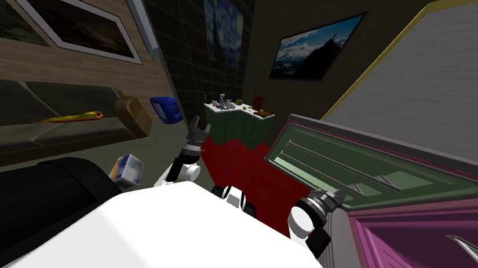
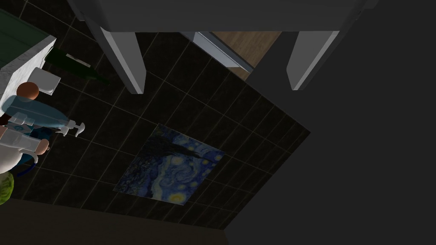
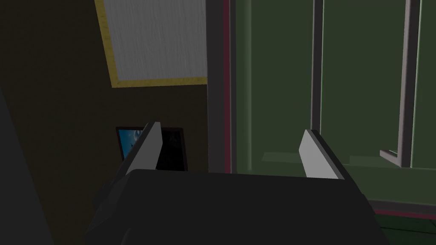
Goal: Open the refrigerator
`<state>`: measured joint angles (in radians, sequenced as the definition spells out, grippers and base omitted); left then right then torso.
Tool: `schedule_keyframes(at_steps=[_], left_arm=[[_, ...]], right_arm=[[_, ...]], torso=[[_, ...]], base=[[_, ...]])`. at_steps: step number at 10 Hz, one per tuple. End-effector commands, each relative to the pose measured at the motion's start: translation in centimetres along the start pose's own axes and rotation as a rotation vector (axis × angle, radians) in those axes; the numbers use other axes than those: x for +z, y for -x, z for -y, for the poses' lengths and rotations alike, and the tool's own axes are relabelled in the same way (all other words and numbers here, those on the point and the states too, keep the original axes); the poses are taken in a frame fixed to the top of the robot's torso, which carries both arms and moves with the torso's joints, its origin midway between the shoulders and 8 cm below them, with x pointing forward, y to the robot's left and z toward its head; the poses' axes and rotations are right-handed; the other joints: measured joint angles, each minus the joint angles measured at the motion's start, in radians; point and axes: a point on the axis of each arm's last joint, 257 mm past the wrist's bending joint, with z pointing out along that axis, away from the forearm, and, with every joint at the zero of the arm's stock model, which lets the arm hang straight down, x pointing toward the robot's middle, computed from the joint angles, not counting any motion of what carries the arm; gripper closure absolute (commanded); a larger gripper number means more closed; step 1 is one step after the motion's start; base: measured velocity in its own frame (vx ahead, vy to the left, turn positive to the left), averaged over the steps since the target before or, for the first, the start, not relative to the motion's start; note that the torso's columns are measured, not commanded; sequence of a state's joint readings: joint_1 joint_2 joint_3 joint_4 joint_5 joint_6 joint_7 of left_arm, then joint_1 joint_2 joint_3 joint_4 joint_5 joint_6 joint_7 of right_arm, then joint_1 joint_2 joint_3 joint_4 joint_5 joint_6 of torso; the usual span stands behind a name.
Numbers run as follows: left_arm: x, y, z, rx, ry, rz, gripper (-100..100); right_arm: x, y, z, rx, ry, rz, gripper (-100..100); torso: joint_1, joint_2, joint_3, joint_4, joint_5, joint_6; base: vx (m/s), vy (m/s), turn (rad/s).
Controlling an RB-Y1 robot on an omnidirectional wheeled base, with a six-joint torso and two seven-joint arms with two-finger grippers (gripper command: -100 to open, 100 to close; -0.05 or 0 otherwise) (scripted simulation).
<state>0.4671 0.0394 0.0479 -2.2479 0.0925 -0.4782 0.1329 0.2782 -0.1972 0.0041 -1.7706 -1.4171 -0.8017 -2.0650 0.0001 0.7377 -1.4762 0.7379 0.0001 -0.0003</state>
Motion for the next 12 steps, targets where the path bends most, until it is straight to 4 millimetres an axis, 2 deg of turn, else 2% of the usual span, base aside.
schedule_keyframes(at_steps=[1, 2, 12], left_arm=[[0.0, 0.0, 0.0, 0.0, 0.0, 0.0, 0], [0.0, 0.0, 0.0, 0.0, 0.0, 0.0, 0], [0.0, 0.0, 0.0, 0.0, 0.0, 0.0, 0]], right_arm=[[0.4, -0.1, -1.1, 0.05, 0.021, 0.01, -100], [0.7, -0.1, -2.0, 0.07, 0.04, 0.017, -100], [2.0, 0.1, -6.0, 0.256, 0.135, 0.042, -100]], torso=[[0.0, -0.001, 0.0, 0.0, 0.0, 0.0], [0.0, 0.001, 0.0, 0.0, 0.0, 0.0], [0.001, 0.001, 0.001, 0.0, 0.0, 0.0]], base=[[0.027, 0.053, -0.056], [0.018, 0.061, -0.088], [0.012, 0.058, -0.069]])
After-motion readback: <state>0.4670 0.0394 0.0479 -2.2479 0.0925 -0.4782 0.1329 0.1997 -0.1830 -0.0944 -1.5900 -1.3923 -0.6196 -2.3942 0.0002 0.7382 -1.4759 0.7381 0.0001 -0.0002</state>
